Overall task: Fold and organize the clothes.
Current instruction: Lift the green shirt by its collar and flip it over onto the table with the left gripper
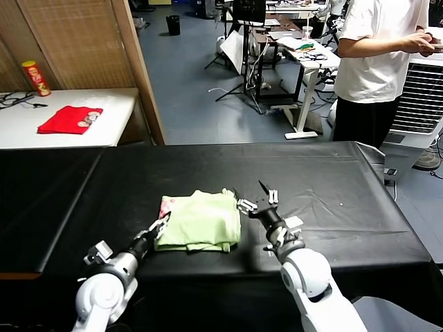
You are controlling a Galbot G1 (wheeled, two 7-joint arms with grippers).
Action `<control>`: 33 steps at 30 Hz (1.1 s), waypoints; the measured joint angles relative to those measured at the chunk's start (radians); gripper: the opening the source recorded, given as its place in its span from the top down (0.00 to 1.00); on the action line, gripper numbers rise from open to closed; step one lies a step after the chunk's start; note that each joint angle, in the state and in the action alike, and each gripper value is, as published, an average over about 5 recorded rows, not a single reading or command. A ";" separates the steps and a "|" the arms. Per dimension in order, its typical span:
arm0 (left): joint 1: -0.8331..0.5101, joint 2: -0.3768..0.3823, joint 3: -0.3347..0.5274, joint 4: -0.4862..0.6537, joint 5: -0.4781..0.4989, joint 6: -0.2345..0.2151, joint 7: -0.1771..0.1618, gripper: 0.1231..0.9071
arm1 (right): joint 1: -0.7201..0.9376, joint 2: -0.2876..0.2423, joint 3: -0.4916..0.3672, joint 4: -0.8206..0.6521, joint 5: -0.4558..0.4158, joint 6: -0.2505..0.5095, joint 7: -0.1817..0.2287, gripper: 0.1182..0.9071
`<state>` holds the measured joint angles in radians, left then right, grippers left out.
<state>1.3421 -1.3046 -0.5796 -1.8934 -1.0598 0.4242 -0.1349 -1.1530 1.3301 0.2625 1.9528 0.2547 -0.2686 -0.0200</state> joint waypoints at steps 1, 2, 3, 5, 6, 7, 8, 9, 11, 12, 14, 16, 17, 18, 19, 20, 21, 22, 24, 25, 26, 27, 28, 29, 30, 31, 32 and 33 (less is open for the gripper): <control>-0.001 0.000 0.000 0.001 0.001 -0.001 -0.001 0.51 | -0.004 0.002 0.002 0.003 -0.001 0.001 0.000 0.14; -0.001 0.000 0.000 0.001 0.005 -0.002 -0.001 0.57 | -0.008 0.003 0.004 0.006 -0.004 0.003 0.000 0.14; -0.002 0.000 0.000 0.001 0.012 -0.003 -0.002 0.66 | -0.013 0.005 0.007 0.009 -0.006 0.004 0.000 0.14; -0.002 0.001 0.000 -0.003 0.039 -0.005 -0.005 0.79 | -0.022 0.008 0.013 0.016 -0.013 0.007 0.000 0.14; -0.001 0.003 0.000 -0.006 0.060 -0.007 -0.006 0.86 | -0.027 0.009 0.016 0.019 -0.018 0.008 0.000 0.14; 0.000 0.005 0.000 -0.010 0.083 -0.008 -0.007 0.92 | -0.031 0.009 0.020 0.022 -0.023 0.008 0.001 0.14; 0.001 0.008 0.000 -0.015 0.109 -0.010 -0.007 0.95 | -0.035 0.010 0.023 0.026 -0.030 0.006 0.002 0.14; 0.004 0.012 0.000 -0.021 0.139 -0.011 -0.007 0.98 | -0.040 0.010 0.027 0.029 -0.038 0.004 0.004 0.14; 0.010 0.024 -0.002 -0.035 0.206 -0.013 -0.008 0.98 | -0.049 0.009 0.034 0.036 -0.057 -0.004 0.009 0.14; 0.013 0.033 -0.005 -0.042 0.242 -0.014 -0.008 0.98 | -0.055 0.009 0.038 0.039 -0.067 -0.008 0.012 0.14; 0.020 0.057 -0.014 -0.057 0.313 -0.014 -0.009 0.98 | -0.066 0.008 0.048 0.045 -0.086 -0.016 0.018 0.14; 0.028 0.090 -0.027 -0.070 0.374 -0.014 -0.010 0.98 | -0.077 0.007 0.057 0.050 -0.102 -0.020 0.021 0.14; 0.032 0.110 -0.037 -0.075 0.400 -0.014 -0.010 0.98 | -0.082 0.007 0.062 0.052 -0.109 -0.022 0.022 0.14; 0.036 0.131 -0.048 -0.080 0.421 -0.014 -0.010 0.98 | -0.087 0.007 0.066 0.053 -0.115 -0.023 0.022 0.14; 0.041 0.154 -0.061 -0.083 0.440 -0.014 -0.009 0.98 | -0.092 0.006 0.070 0.054 -0.120 -0.023 0.022 0.14; 0.046 0.178 -0.075 -0.084 0.456 -0.014 -0.009 0.98 | -0.097 0.006 0.074 0.055 -0.124 -0.024 0.022 0.14; 0.051 0.203 -0.091 -0.085 0.468 -0.014 -0.009 0.98 | -0.101 0.006 0.077 0.056 -0.126 -0.024 0.022 0.14; 0.056 0.227 -0.108 -0.085 0.478 -0.014 -0.008 0.98 | -0.105 0.006 0.079 0.056 -0.128 -0.024 0.022 0.14; 0.068 0.278 -0.143 -0.085 0.492 -0.015 -0.006 0.98 | -0.111 0.006 0.082 0.057 -0.129 -0.025 0.023 0.14; 0.074 0.304 -0.162 -0.085 0.498 -0.015 -0.005 0.98 | -0.114 0.007 0.084 0.057 -0.130 -0.025 0.023 0.14; 0.079 0.330 -0.180 -0.085 0.506 -0.016 -0.004 0.98 | -0.116 0.008 0.085 0.057 -0.130 -0.025 0.023 0.14; 0.083 0.356 -0.198 -0.086 0.515 -0.016 -0.003 0.98 | -0.119 0.009 0.085 0.058 -0.130 -0.026 0.024 0.14; 0.087 0.382 -0.215 -0.088 0.527 -0.017 -0.003 0.98 | -0.121 0.010 0.086 0.058 -0.131 -0.026 0.024 0.14; 0.090 0.408 -0.231 -0.091 0.542 -0.017 -0.003 0.98 | -0.123 0.011 0.086 0.058 -0.131 -0.026 0.024 0.14; 0.091 0.431 -0.247 -0.096 0.559 -0.018 -0.003 0.98 | -0.125 0.011 0.086 0.058 -0.132 -0.026 0.024 0.14; 0.092 0.451 -0.260 -0.103 0.578 -0.019 -0.003 0.98 | -0.127 0.012 0.086 0.059 -0.133 -0.026 0.024 0.14; 0.092 0.468 -0.270 -0.112 0.597 -0.019 -0.004 0.98 | -0.129 0.013 0.087 0.059 -0.134 -0.026 0.024 0.14; 0.091 0.481 -0.276 -0.123 0.616 -0.018 -0.006 0.98 | -0.131 0.014 0.087 0.059 -0.135 -0.026 0.024 0.14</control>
<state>1.4332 -0.8238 -0.8561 -2.0167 -0.4440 0.4061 -0.1414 -1.2839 1.3445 0.3497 2.0113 0.1195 -0.2948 0.0039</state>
